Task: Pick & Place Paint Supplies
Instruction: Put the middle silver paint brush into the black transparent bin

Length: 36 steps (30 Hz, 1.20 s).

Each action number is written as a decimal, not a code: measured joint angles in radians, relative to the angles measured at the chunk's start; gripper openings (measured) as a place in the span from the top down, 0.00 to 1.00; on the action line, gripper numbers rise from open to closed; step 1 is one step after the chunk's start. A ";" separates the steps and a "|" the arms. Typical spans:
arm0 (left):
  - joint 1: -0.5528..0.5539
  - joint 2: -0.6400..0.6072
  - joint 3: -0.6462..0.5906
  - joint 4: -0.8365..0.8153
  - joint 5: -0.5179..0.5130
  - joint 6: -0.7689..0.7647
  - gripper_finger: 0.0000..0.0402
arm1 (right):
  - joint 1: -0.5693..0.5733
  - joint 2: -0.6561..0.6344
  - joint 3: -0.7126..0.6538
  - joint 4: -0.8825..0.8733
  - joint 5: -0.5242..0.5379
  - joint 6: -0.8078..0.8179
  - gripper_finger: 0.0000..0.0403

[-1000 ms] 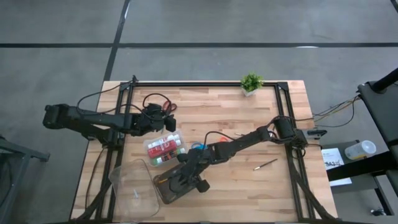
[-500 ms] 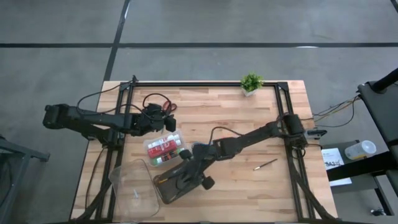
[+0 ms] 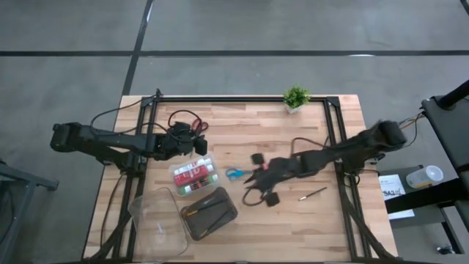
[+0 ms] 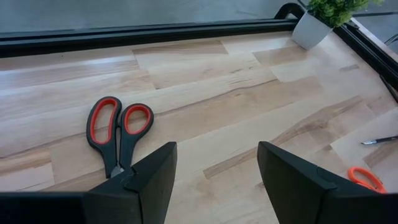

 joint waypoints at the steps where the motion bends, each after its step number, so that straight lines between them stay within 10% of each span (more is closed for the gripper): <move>1: 0.000 0.000 0.000 0.000 0.000 0.000 0.42 | 0.000 -0.042 -0.047 -0.001 0.025 0.028 0.82; 19: 0.000 0.000 0.000 -0.001 0.000 0.000 0.42 | -0.004 -0.714 -0.613 -0.333 0.458 0.340 0.82; 36: 0.000 0.000 0.000 -0.001 0.000 0.000 0.42 | -0.081 -0.751 -0.729 -0.292 0.465 0.471 0.82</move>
